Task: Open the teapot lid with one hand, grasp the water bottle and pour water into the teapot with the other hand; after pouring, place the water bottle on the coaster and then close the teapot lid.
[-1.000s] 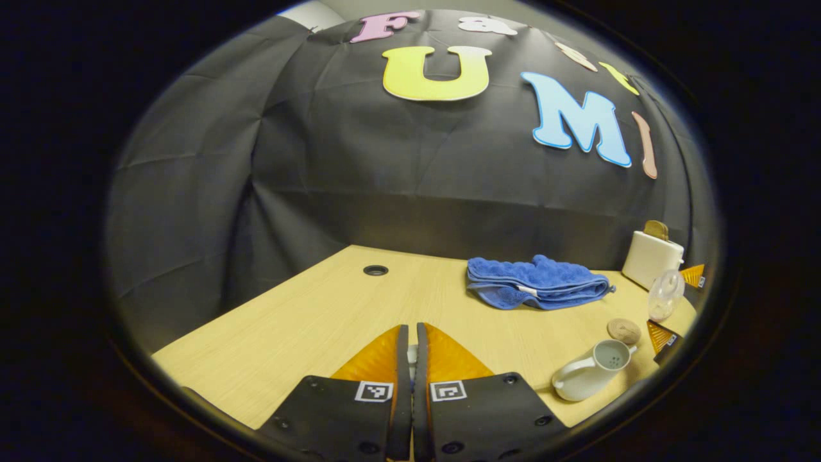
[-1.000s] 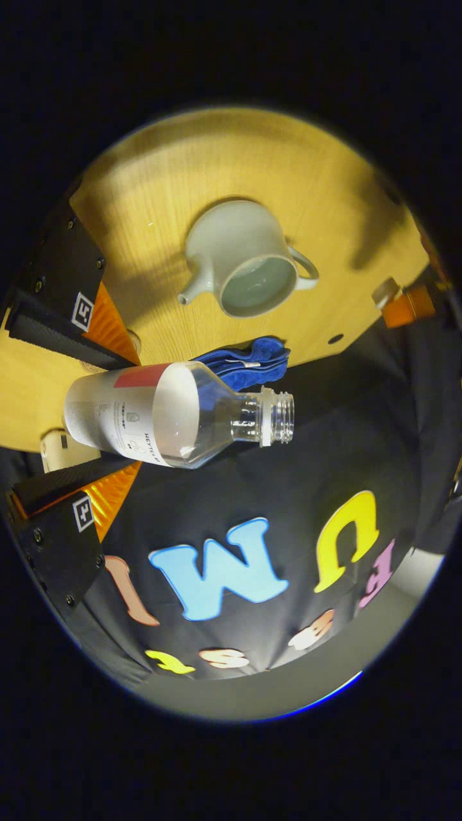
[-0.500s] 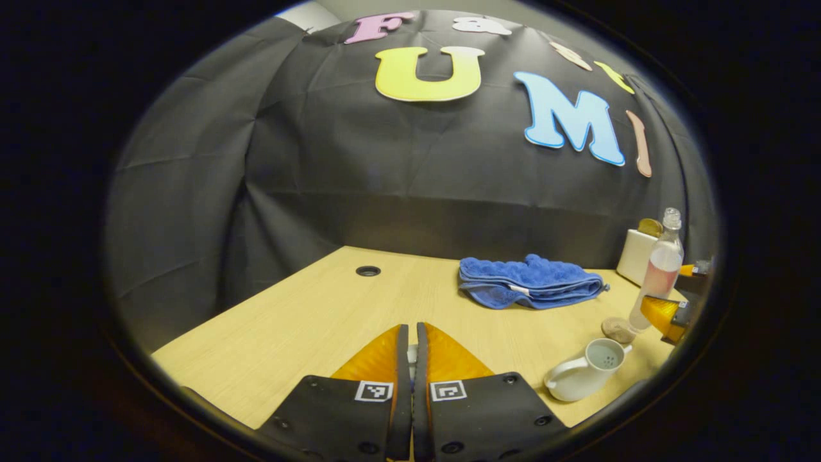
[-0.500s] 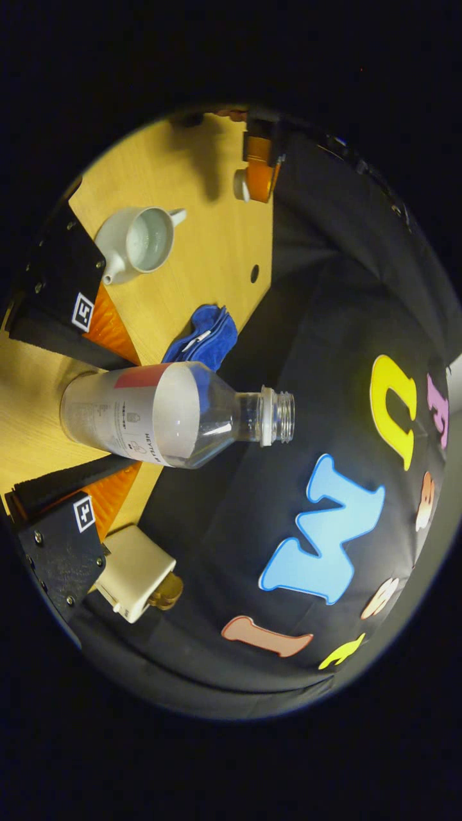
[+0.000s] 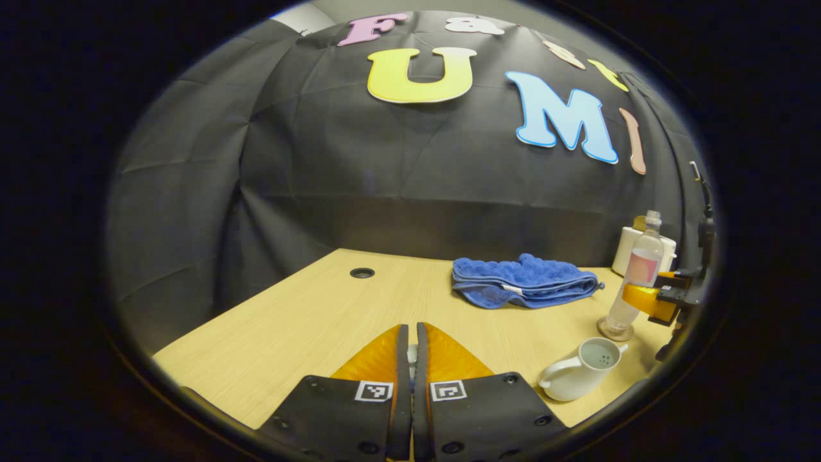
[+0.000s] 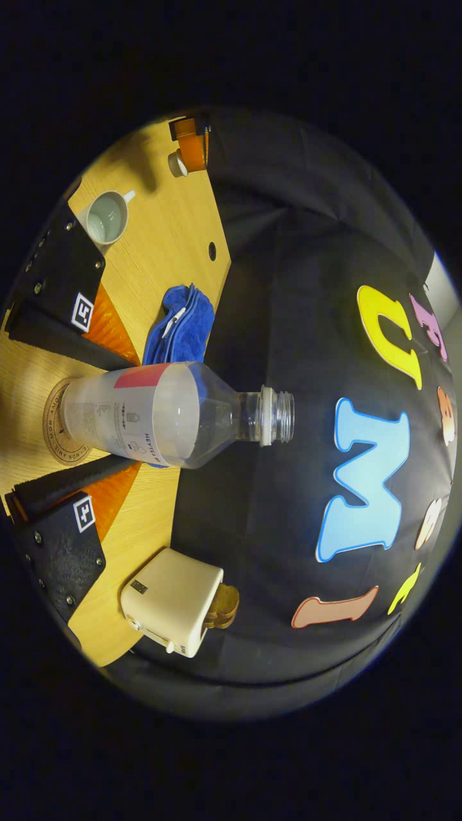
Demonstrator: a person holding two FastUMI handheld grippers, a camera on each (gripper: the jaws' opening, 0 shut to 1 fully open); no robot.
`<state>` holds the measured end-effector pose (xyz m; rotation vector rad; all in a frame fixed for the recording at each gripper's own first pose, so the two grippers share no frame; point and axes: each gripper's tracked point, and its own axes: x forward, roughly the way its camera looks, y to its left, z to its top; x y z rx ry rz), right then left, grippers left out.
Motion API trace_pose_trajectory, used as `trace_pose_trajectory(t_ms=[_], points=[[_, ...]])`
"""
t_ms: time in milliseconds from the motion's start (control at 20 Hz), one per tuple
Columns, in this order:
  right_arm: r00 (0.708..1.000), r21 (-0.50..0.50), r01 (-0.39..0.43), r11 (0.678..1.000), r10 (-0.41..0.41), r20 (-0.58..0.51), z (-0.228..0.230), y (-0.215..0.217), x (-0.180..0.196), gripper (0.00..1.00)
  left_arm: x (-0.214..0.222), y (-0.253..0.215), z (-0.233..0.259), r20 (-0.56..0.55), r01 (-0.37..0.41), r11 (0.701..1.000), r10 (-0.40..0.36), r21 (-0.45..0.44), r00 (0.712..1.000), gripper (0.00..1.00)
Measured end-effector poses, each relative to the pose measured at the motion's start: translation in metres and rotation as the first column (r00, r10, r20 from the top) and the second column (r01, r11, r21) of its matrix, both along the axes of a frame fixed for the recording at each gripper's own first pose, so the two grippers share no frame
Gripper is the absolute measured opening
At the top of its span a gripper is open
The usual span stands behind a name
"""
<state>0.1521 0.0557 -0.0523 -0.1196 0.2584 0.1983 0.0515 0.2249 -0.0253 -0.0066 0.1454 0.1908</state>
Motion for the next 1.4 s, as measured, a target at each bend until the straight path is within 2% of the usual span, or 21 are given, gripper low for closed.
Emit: trace_pose_trajectory(t_ms=[300,450,550,650,750,950,1100,1400], points=[[0.999,0.057,0.027,0.998,-0.024,-0.042,-0.010,-0.011,0.004,0.77,-0.001,0.000,0.001,0.002,0.001,1.000,-0.001,0.004,1.000,0.07],[0.999,0.012,0.027,1.000,-0.026,-0.045,-0.015,-0.012,0.002,0.80,0.000,0.000,0.001,0.003,0.005,1.000,-0.005,0.002,1.000,0.07],[0.999,-0.010,0.019,1.000,-0.019,-0.027,-0.013,-0.012,-0.002,0.83,-0.001,0.000,0.000,0.001,0.005,1.000,-0.005,0.006,1.000,0.07],[1.000,0.024,-0.002,1.000,0.002,-0.002,-0.007,-0.008,-0.005,0.83,0.000,-0.001,0.001,0.002,0.007,1.000,-0.007,0.009,1.000,0.08],[1.000,0.045,-0.001,0.999,-0.001,0.030,0.001,-0.009,-0.007,0.92,-0.001,-0.001,0.002,0.007,0.009,1.000,-0.009,0.013,1.000,0.08],[0.996,0.043,0.026,0.999,-0.030,0.086,0.011,-0.022,-0.014,0.92,-0.003,-0.003,0.008,0.023,0.027,0.999,-0.028,0.017,0.999,0.07],[0.992,0.086,0.039,0.995,-0.050,0.119,0.016,-0.030,-0.022,0.92,-0.007,-0.007,0.020,0.055,0.046,0.998,-0.048,0.033,0.997,0.08],[0.986,0.126,0.033,0.991,-0.053,0.158,0.028,-0.042,-0.040,0.92,-0.010,-0.026,0.034,0.086,0.088,0.995,-0.091,0.035,0.992,0.08]])
